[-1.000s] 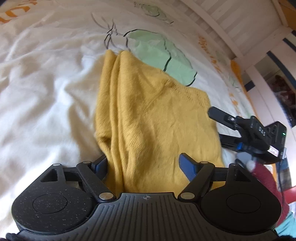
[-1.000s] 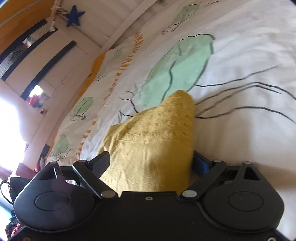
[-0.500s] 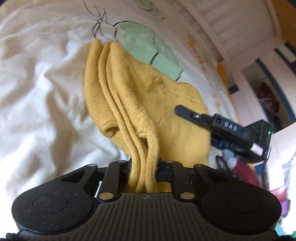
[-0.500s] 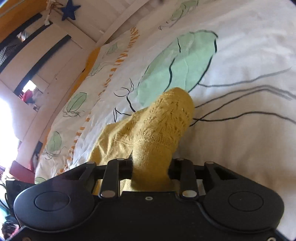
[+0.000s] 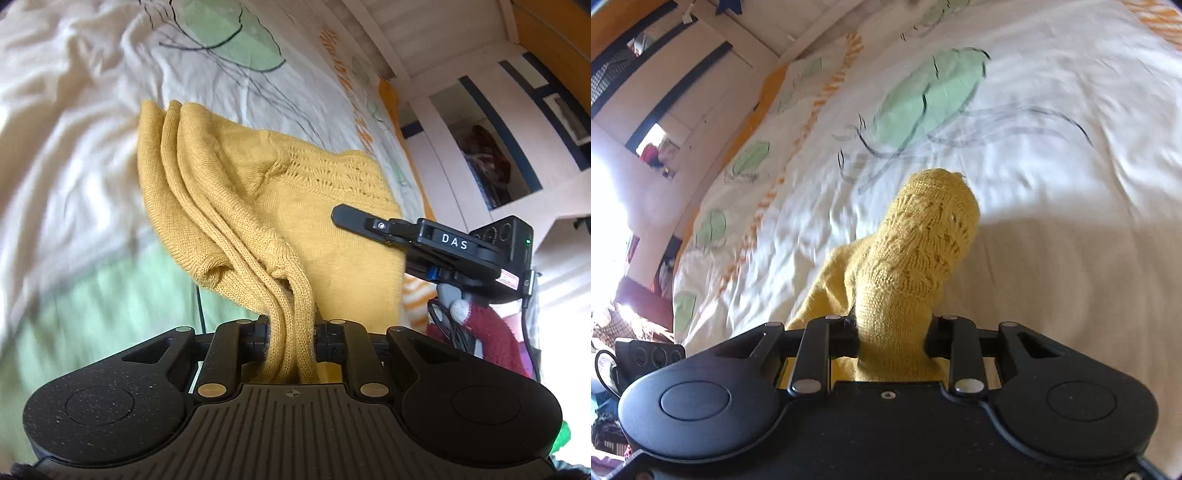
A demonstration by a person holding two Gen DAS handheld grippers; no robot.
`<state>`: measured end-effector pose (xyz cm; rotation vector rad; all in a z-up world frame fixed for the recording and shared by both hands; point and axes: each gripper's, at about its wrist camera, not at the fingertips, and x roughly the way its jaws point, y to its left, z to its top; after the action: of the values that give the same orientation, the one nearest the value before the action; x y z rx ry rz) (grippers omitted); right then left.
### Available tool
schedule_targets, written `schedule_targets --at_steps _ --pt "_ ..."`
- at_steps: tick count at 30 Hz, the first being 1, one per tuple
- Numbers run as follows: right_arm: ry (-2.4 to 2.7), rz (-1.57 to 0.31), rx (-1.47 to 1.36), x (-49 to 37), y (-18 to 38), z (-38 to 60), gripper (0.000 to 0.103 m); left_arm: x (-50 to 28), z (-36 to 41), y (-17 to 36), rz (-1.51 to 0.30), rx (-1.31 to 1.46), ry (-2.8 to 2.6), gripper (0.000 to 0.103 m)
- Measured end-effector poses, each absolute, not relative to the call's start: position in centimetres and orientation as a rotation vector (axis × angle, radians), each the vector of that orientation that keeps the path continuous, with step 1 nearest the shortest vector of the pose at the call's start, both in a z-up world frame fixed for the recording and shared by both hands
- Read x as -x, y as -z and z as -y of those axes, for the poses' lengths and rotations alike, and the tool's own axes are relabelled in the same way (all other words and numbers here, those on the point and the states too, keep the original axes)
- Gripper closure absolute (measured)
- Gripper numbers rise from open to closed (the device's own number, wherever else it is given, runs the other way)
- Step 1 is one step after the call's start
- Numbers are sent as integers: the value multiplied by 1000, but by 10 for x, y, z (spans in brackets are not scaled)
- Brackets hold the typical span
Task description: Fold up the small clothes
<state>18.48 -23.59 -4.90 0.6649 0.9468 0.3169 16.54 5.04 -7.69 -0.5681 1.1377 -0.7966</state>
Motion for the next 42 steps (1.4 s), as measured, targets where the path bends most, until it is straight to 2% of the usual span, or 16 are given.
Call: schedule_targets --at_steps 5,7,11,17,19,23,25,29,32,33,37,42 --pt "-239 -916 -589 -158 48 237 53 -139 -63 84 -1121 485 630 86" --pt "-185 -883 -551 -148 46 239 41 -136 -71 87 -1111 431 540 82" --pt "-125 -808 -525 -131 41 241 38 -132 -86 80 -1069 394 481 77" --pt "-62 -709 -475 -109 38 238 24 -107 -77 65 -998 273 423 72" --pt "-55 -699 -462 -104 38 240 16 -99 -69 54 -937 223 408 72" --pt "-32 -675 -440 -97 39 243 15 -85 -58 25 -783 92 397 68" --pt "-21 -666 -438 -94 40 245 14 -86 -47 15 -721 45 408 60" --pt "-6 -662 -432 -96 43 246 12 -103 -24 11 -676 15 431 58" --pt "4 -659 -408 -96 42 244 9 -119 -6 18 -668 -22 417 53" --pt "6 -659 -402 -96 42 243 5 -126 -3 23 -666 -30 404 53" --pt "19 -649 -391 -97 41 244 0 -152 -1 45 -688 -71 303 53" --pt "52 -636 -363 -106 38 244 0 -169 -20 77 -778 -47 242 47"
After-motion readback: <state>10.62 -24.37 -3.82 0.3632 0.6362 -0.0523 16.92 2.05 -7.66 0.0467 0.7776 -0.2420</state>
